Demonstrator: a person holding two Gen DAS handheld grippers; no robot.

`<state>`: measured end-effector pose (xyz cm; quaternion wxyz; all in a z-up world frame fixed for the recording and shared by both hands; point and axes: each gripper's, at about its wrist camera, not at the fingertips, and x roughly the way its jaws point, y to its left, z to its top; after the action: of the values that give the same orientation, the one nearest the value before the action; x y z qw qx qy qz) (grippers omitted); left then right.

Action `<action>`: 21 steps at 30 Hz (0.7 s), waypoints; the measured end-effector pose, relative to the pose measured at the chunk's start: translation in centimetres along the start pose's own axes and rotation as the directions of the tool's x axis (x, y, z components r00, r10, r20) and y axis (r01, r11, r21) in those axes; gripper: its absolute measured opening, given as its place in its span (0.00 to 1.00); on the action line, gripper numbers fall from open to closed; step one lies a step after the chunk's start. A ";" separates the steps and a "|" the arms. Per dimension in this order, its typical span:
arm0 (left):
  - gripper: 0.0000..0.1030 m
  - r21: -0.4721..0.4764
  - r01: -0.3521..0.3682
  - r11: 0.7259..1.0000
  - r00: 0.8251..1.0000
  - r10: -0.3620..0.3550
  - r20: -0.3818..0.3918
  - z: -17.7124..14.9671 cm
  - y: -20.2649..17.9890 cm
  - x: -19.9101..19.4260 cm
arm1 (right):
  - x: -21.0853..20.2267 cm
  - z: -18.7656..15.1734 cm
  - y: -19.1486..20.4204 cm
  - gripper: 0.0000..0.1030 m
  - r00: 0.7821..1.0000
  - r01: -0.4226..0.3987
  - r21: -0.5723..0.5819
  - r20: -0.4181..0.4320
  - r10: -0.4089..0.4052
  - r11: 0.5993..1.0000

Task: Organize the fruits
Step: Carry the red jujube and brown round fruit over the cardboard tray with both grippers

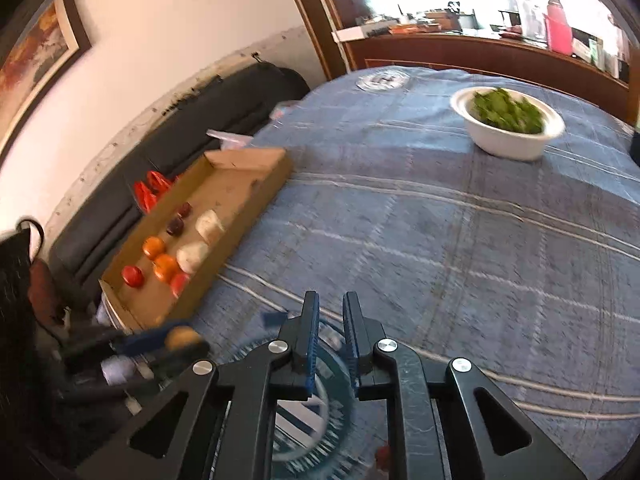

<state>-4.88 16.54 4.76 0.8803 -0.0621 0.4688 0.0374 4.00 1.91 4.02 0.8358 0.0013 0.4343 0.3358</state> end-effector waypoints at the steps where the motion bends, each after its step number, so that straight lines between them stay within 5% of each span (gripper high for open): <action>1: 0.22 -0.001 0.001 1.000 1.000 -0.001 0.002 0.0 0.1 0.0 | -0.5 -0.7 -0.7 0.20 1.000 0.024 0.001 -0.008 -0.024 1.000; 4: 0.22 -0.004 0.009 1.000 1.000 -0.009 0.005 0.1 0.2 0.0 | -2.1 -2.7 -3.0 0.39 0.996 0.083 0.027 -0.025 -0.082 0.996; 8: 0.22 -0.003 0.025 1.000 1.000 -0.025 -0.009 0.3 -0.4 0.7 | -3.6 -4.7 -5.6 0.39 0.992 0.125 0.079 -0.045 -0.122 0.989; 14: 0.22 0.006 0.028 1.000 0.999 -0.028 -0.015 0.1 -0.8 0.6 | -2.4 -6.5 -5.3 0.38 0.987 0.129 0.056 -0.100 -0.123 0.990; 17: 0.22 0.000 0.024 1.000 1.000 -0.024 -0.015 0.2 -0.6 0.6 | -2.3 -7.0 -4.0 0.20 0.979 0.174 -0.021 -0.108 -0.175 0.985; 21: 0.22 -0.002 0.012 1.000 1.000 -0.012 0.003 0.5 -0.3 0.0 | -3.0 -7.0 -2.9 0.21 0.980 0.177 -0.034 -0.084 -0.180 0.984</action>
<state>-4.47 16.28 5.05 0.8811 -0.0659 0.4672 0.0327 -0.63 -4.10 1.03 0.8428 -0.0634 0.4642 0.2650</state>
